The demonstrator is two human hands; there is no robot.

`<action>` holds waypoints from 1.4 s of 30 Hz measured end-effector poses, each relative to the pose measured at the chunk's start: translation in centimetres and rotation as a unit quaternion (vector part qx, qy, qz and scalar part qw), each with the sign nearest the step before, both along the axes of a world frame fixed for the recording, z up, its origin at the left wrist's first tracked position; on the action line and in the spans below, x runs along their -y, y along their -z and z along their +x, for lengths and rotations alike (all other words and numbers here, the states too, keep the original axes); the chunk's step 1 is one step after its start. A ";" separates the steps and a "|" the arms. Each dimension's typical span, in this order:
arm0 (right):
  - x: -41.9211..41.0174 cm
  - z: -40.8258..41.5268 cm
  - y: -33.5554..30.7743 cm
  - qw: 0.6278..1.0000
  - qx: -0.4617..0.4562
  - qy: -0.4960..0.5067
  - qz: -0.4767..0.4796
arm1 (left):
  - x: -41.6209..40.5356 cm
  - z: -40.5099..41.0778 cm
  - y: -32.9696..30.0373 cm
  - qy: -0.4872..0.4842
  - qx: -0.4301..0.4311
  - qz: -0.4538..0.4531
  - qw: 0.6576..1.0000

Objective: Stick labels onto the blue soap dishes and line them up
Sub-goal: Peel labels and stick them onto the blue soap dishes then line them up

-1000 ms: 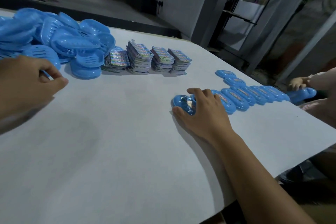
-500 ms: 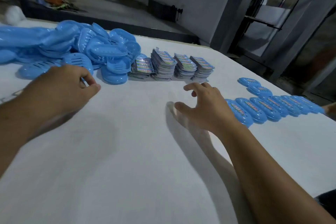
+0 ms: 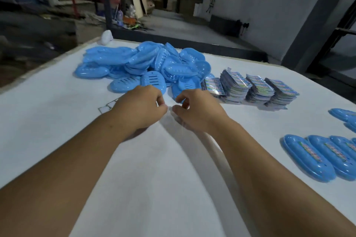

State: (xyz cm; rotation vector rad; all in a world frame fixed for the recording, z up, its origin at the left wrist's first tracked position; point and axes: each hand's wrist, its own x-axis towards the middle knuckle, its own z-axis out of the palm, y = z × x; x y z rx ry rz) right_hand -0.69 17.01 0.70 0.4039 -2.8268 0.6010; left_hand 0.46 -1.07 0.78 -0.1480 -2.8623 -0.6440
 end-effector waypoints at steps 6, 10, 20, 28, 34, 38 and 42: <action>-0.3 0.4 2.0 0.996 -0.013 -0.007 -0.082 | 2.3 -0.5 -1.2 -0.093 -0.020 -0.046 0.994; -0.7 0.3 2.3 0.994 -0.011 -0.018 -0.107 | 4.7 -0.9 -1.6 -0.170 -0.006 -0.088 0.981; -0.3 -0.1 2.4 0.992 -0.021 -0.031 -0.119 | 6.2 -2.7 0.4 -0.150 -0.046 -0.057 0.986; -0.2 0.0 2.3 0.991 -0.019 -0.031 -0.126 | 6.7 -4.6 2.0 -0.163 -0.040 -0.049 0.985; -0.1 0.2 2.3 0.990 0.000 -0.038 -0.140 | 7.0 -5.0 2.4 -0.184 -0.045 -0.027 0.982; 0.1 0.2 2.2 0.989 -0.001 -0.036 -0.143 | 7.0 -4.9 2.1 -0.189 -0.081 -0.010 0.979; 0.0 0.2 2.1 0.988 -0.013 -0.031 -0.148 | 6.7 -4.2 0.8 -0.180 -0.147 -0.008 0.973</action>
